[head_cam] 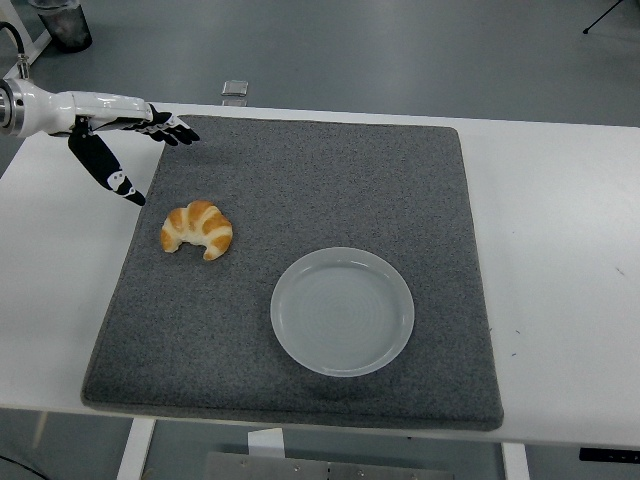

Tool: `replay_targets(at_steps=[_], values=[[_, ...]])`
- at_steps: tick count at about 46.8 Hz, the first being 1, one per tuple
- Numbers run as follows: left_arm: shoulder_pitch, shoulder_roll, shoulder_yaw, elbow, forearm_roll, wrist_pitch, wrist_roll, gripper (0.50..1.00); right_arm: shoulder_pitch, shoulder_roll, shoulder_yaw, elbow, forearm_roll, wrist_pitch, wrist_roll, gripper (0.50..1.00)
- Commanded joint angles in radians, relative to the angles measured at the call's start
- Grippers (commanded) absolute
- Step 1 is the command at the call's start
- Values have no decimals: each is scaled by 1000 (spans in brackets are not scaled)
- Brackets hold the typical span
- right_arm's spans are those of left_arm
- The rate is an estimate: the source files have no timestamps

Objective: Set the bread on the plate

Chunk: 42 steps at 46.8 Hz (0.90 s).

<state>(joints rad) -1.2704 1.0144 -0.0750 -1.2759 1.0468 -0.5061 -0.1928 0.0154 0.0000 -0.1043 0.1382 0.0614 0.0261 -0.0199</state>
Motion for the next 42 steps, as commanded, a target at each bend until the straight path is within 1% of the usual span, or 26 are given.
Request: replay_targets(at_steps=[1, 7, 12, 15, 20, 28, 42], values=[[6, -5, 9, -6, 16, -2, 7, 986, 0, 0, 0, 0, 0, 0, 0, 952], [16, -28, 11, 0, 22, 14, 18, 986, 0, 0, 0, 0, 0, 0, 0, 954], [28, -56, 11, 21, 24, 60, 53, 986, 0, 0, 0, 0, 0, 0, 0, 952], [45, -92, 12, 35, 24, 80, 62, 986, 0, 0, 0, 0, 0, 0, 0, 952], [68, -134, 17, 53, 30, 95, 64, 986, 0, 0, 0, 0, 0, 0, 0, 952], [77, -175, 57, 56, 52, 147, 65, 986, 0, 0, 0, 0, 0, 0, 0, 952], [83, -214, 69, 55, 75, 170, 65, 984, 0, 0, 0, 0, 0, 0, 0, 952]])
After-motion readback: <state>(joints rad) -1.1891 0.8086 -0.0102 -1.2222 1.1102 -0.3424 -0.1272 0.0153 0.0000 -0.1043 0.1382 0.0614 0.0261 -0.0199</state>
